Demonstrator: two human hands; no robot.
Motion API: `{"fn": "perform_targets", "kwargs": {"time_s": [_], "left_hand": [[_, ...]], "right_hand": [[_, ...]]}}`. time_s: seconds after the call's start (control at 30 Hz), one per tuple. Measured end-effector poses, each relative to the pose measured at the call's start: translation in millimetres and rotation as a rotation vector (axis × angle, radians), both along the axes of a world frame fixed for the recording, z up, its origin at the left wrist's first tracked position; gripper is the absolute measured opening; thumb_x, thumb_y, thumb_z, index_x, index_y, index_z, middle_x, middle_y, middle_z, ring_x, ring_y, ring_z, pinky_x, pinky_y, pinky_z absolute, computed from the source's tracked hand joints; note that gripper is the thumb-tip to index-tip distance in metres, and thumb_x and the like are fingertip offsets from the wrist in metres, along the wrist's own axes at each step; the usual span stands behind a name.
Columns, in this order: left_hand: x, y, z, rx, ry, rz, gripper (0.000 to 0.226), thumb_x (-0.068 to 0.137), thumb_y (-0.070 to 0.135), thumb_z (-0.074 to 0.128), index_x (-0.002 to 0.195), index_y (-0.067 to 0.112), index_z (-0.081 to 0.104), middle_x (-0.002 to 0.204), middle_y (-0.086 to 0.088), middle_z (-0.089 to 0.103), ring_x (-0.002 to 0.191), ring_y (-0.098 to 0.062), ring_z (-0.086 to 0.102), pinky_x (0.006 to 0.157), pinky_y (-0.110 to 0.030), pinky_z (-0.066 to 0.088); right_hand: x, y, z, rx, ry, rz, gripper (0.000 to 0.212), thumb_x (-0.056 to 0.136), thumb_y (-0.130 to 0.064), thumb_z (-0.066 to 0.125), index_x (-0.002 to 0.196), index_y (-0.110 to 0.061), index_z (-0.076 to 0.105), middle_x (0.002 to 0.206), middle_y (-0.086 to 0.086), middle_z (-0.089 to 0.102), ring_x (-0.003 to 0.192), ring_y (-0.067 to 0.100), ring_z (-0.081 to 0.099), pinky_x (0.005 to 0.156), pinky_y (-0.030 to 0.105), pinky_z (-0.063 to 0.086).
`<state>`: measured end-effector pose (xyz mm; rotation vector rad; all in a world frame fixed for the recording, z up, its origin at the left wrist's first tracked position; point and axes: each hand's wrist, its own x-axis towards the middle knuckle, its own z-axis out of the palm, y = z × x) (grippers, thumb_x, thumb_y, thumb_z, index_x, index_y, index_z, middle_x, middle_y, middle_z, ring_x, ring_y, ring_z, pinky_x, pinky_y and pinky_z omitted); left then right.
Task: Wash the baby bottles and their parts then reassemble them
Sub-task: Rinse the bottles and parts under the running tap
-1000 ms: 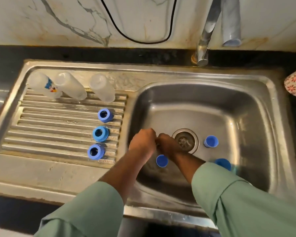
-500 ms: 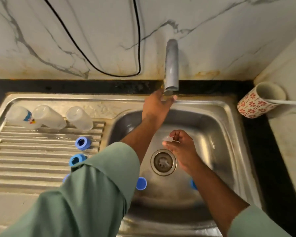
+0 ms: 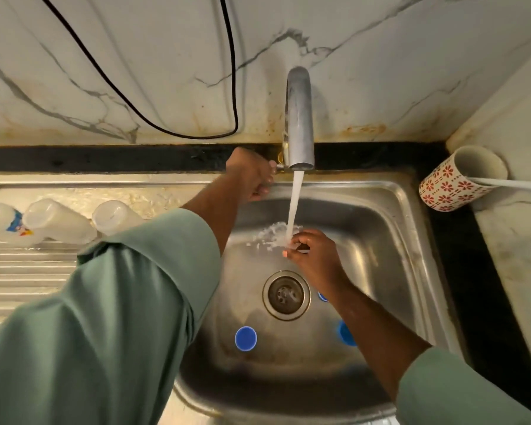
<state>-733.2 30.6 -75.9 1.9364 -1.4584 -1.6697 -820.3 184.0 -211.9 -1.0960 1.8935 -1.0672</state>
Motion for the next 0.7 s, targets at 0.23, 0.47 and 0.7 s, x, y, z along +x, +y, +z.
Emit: {"fn": "perform_targets", "kwargs": {"time_s": [0.23, 0.47, 0.7], "left_hand": [[-1.7, -9.0, -7.5, 0.066, -0.001, 0.078, 0.027, 0.101, 0.017, 0.052, 0.077, 0.009, 0.059, 0.089, -0.008, 0.067, 0.077, -0.022, 0.058, 0.075, -0.032, 0.051], [-3.6, -16.1, -16.8, 0.051, -0.004, 0.041, 0.018, 0.099, 0.019, 0.056, 0.099, 0.004, 0.065, 0.096, -0.009, 0.072, 0.075, -0.021, 0.061, 0.081, -0.036, 0.057], [-3.3, -16.6, -20.4, 0.049, 0.001, 0.018, 0.025, 0.101, 0.020, 0.055, 0.078, 0.009, 0.057, 0.079, -0.005, 0.064, 0.069, -0.017, 0.057, 0.070, -0.036, 0.056]], "right_hand": [[4.4, -1.3, -17.7, 0.019, -0.020, 0.000, 0.044, 0.074, 0.000, 0.079, 0.111, -0.018, 0.065, 0.102, -0.001, 0.066, 0.088, 0.011, 0.067, 0.078, 0.017, 0.054], [0.4, -8.5, -37.7, 0.169, -0.142, -0.049, 0.038, 0.071, 0.011, 0.077, 0.099, -0.013, 0.067, 0.099, 0.003, 0.062, 0.081, 0.012, 0.062, 0.066, 0.004, 0.046], [2.6, -14.7, -50.3, 0.212, -0.523, -0.205, 0.031, 0.072, 0.011, 0.075, 0.096, -0.007, 0.068, 0.091, 0.012, 0.071, 0.078, 0.024, 0.070, 0.069, 0.034, 0.060]]}}
